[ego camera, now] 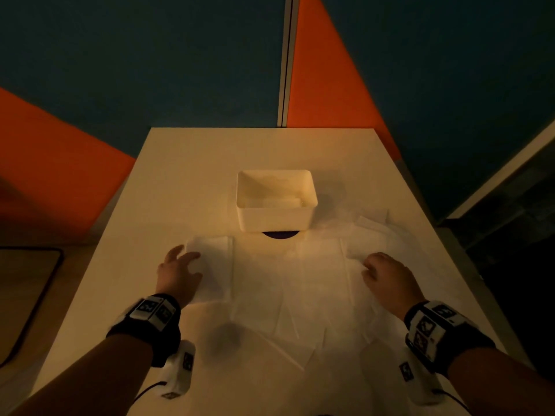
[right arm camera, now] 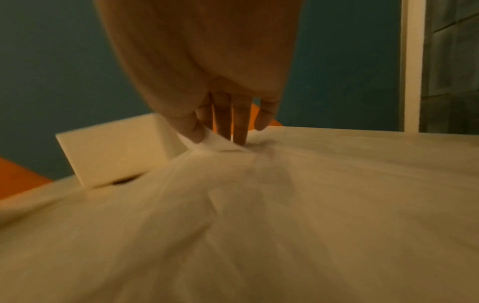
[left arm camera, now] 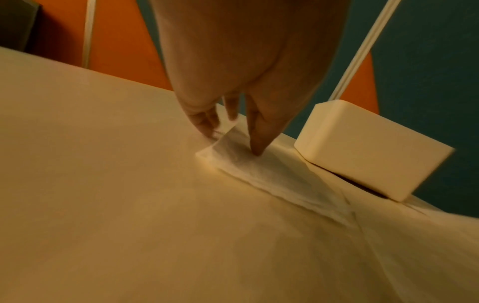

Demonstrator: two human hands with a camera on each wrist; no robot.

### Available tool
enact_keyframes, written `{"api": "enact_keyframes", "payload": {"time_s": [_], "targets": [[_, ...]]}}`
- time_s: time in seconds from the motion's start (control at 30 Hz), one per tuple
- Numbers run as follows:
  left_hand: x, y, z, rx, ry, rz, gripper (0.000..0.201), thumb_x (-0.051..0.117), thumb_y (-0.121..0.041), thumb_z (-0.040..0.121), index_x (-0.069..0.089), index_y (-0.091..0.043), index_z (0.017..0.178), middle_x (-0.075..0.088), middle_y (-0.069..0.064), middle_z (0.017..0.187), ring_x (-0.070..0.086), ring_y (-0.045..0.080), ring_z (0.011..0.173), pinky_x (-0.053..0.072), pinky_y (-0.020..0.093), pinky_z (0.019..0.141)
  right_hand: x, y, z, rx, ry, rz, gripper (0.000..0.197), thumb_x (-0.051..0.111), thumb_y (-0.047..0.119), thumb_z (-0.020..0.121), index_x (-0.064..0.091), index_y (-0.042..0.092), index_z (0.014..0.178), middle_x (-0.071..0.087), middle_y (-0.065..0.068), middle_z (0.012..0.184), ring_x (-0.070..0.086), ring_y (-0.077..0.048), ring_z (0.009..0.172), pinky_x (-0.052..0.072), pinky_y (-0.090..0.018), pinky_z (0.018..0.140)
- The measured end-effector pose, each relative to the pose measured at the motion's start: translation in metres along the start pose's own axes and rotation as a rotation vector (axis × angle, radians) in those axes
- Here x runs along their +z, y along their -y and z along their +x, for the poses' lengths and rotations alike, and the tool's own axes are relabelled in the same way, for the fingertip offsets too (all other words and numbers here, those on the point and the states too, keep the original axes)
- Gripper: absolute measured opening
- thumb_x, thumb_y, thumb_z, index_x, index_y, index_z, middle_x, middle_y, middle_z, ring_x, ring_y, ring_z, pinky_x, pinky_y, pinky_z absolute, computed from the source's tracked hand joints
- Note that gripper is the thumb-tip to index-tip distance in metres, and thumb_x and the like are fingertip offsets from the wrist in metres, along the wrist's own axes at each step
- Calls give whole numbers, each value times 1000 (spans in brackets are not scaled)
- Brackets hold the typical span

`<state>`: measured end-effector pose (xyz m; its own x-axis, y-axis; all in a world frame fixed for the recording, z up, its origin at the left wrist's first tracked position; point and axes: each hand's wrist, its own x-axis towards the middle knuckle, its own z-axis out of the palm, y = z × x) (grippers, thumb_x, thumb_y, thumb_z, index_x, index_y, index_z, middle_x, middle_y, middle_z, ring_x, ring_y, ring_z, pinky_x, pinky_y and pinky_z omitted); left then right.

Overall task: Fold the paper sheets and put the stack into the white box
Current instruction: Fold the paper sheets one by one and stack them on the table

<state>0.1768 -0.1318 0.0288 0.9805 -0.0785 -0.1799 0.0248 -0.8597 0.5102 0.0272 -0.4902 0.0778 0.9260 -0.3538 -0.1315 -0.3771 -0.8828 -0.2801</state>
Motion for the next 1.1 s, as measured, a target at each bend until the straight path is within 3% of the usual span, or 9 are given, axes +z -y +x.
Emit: {"api": "enact_keyframes", "payload": {"time_s": [0.1, 0.2, 0.33, 0.47, 0.53, 0.63, 0.73, 0.93, 1.1], "targets": [[-2, -14, -5, 30, -23, 197, 50, 67, -33, 81, 54, -28, 129, 16, 10, 155, 24, 38, 134, 26, 45, 111, -11, 10, 0, 50, -119, 177, 21, 56, 22, 92, 52, 12, 73, 55, -3, 69, 53, -20, 66, 47, -35, 64], [-4, -52, -18, 184, -19, -28, 45, 69, -36, 80, 59, -24, 122, 41, 6, 142, 37, 30, 130, 32, 42, 108, -25, 33, 1, 58, -180, 432, 24, 59, 18, 90, 51, 5, 71, 55, -10, 65, 51, -22, 62, 44, -33, 61], [-14, -120, -53, 145, 416, -670, 36, 66, -31, 85, 54, -34, 119, 52, -11, 126, 47, 13, 123, 38, 29, 99, -35, 74, -1, 14, -204, 684, 24, 59, 12, 89, 48, 2, 70, 52, -11, 65, 47, -17, 61, 43, -31, 59], [-14, -156, -76, 232, 682, -964, 75, 71, -36, 71, 36, -37, 137, 45, -9, 141, 45, 7, 126, 40, 24, 99, -37, 106, -5, -49, -185, 906, 25, 61, 8, 87, 48, 10, 66, 51, -5, 61, 50, -16, 57, 46, -35, 57], [-12, -161, -80, 340, 759, -1052, 75, 69, -28, 72, 37, -27, 140, 52, -4, 136, 50, 11, 124, 45, 25, 97, -39, 117, -9, -92, -125, 1014, 16, 59, 8, 89, 56, 8, 73, 60, -7, 67, 60, -19, 62, 50, -37, 60], [-13, -165, -80, 334, 707, -1162, 57, 71, -14, 74, 50, -15, 127, 65, 6, 115, 61, 20, 110, 51, 32, 92, -46, 124, -14, -178, 3, 1139, 15, 52, 9, 94, 66, 6, 96, 70, -14, 89, 67, -27, 87, 55, -35, 78], [-10, -161, -75, 175, 585, -1279, 30, 60, -8, 86, 58, -13, 116, 70, 8, 101, 66, 22, 93, 54, 35, 78, -53, 121, -14, -205, 136, 1216, 22, 47, 7, 96, 65, 10, 109, 70, -10, 102, 67, -19, 95, 52, -26, 78], [-24, -148, -59, 29, 534, -1393, 28, 48, -9, 92, 58, -3, 118, 69, 15, 99, 68, 25, 84, 58, 36, 71, -60, 88, 0, 11, -139, 1121, 29, 65, 8, 84, 59, 16, 111, 63, 1, 107, 59, -14, 102, 45, -22, 81], [-35, -149, -55, 37, 622, -1476, 33, 49, -10, 88, 55, -2, 120, 66, 17, 99, 67, 25, 77, 56, 34, 64, -57, 73, -1, 250, 282, 1114, 45, 70, 29, 80, 54, 21, 120, 64, -6, 111, 62, -18, 96, 48, -34, 75]]}}
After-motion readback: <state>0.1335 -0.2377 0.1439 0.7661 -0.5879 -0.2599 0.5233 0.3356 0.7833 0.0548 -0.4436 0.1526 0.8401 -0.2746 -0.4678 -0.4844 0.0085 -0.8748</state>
